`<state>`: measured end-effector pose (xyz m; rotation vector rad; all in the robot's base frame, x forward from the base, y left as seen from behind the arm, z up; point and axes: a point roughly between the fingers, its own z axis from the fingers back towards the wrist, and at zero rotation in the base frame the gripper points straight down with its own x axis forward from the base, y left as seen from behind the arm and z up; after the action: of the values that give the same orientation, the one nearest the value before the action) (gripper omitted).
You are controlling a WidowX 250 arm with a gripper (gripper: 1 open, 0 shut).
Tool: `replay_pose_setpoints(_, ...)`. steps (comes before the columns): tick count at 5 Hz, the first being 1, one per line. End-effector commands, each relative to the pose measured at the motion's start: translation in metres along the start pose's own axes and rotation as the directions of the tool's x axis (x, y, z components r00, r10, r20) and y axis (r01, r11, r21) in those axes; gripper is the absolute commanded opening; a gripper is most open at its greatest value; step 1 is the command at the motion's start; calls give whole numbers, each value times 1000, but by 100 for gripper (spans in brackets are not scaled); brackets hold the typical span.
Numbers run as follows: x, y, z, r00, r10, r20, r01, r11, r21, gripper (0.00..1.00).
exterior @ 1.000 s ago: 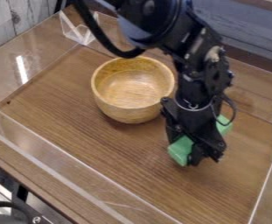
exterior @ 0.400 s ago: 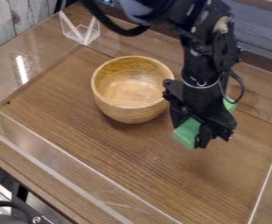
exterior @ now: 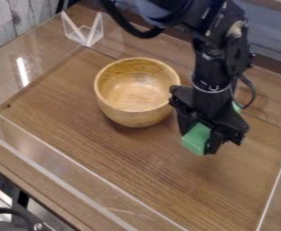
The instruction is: Remove the green block from the brown bowl and put it on the table
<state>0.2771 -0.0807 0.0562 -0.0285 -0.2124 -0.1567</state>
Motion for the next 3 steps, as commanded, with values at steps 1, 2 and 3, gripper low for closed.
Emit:
replay_pose_setpoints(1, 12, -12, 4, 998, -35, 45, 36, 999, -26, 100)
replay_pose_setpoints(2, 14, -18, 7, 997, -37, 64, 40, 998, -49, 100)
replay_pose_setpoints(3, 17, -15, 4, 997, -9, 70, 14, 998, -65, 100)
